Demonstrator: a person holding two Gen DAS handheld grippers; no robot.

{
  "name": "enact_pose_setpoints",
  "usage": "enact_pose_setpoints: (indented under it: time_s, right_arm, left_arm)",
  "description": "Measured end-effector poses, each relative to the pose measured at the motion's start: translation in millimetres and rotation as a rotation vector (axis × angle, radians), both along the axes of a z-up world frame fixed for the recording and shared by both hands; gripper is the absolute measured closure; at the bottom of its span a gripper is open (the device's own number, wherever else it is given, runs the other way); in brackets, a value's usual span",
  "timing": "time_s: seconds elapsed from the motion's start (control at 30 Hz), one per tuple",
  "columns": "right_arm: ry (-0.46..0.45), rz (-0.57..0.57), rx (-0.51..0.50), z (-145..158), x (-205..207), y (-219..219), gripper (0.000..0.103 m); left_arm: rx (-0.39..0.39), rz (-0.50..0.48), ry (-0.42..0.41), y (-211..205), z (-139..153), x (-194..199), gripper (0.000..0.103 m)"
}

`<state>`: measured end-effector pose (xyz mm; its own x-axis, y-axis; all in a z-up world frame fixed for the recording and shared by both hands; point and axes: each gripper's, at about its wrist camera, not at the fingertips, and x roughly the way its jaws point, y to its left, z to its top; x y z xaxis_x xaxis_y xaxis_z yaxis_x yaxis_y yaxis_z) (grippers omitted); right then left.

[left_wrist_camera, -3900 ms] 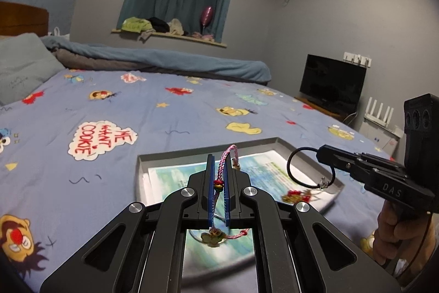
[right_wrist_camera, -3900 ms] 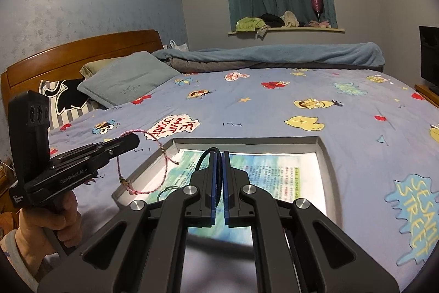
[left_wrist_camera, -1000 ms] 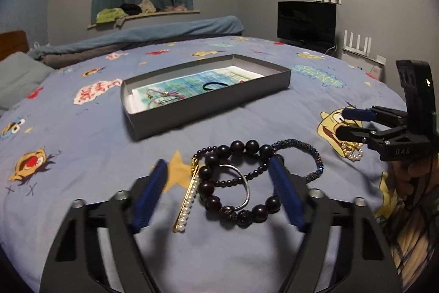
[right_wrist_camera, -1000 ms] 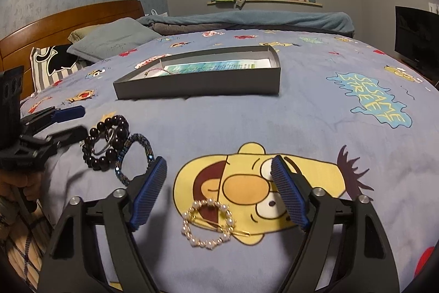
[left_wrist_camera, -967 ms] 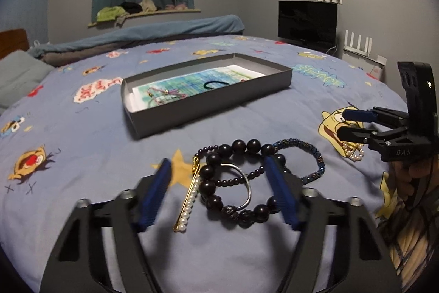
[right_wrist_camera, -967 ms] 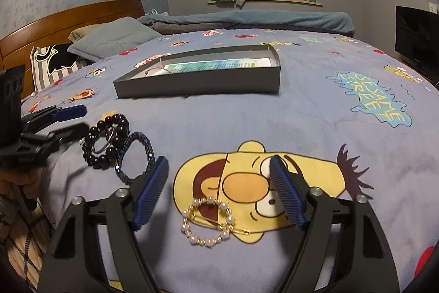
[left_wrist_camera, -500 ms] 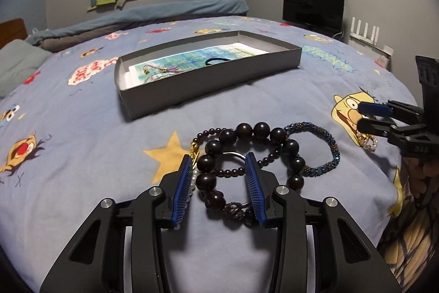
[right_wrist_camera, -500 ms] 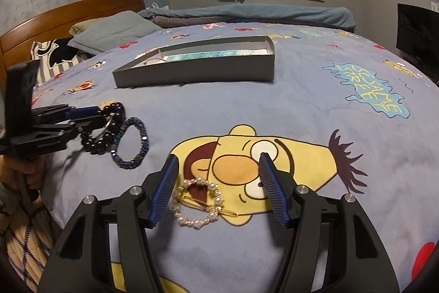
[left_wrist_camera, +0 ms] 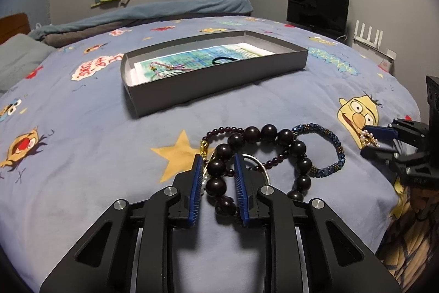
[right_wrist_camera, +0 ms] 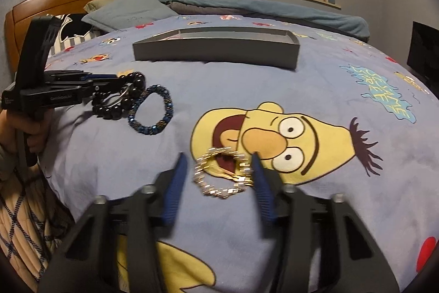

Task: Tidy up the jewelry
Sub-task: 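Grasp the black bead bracelet with the left tool while the right tool closes around the pearl ring clip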

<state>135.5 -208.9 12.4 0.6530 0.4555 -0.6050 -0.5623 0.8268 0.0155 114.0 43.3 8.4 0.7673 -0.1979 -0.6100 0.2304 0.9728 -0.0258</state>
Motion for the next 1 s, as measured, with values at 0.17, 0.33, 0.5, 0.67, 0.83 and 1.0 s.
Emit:
enact_pose_setpoints:
  time_s: [0.17, 0.33, 0.5, 0.67, 0.83, 1.0]
  right_arm:
    - [-0.011, -0.003, 0.022, 4.0, 2.4, 1.1, 0.062]
    - [-0.021, 0.006, 0.057, 10.8, 5.2, 5.1, 0.062]
    - [-0.032, 0.009, 0.088, 16.0, 7.0, 6.7, 0.062]
    - [-0.047, 0.01, 0.115, 23.3, 11.4, 8.1, 0.062]
    - [-0.068, 0.014, 0.141, 33.9, 19.4, 12.7, 0.062]
    - [-0.089, 0.019, 0.165, 45.0, 29.5, 19.0, 0.062]
  left_arm:
    - [0.002, -0.004, 0.002, -1.1, -0.3, 1.0, 0.078]
    - [-0.007, -0.008, -0.015, 1.3, 3.1, -1.9, 0.088]
    - [-0.04, -0.026, -0.096, 4.2, 18.6, -13.3, 0.088]
    - [-0.075, -0.076, -0.164, 1.8, 32.7, -22.1, 0.088]
    - [-0.106, -0.123, -0.231, -3.4, 47.2, -26.5, 0.088]
    - [-0.121, -0.122, -0.261, -4.2, 54.8, -19.7, 0.088]
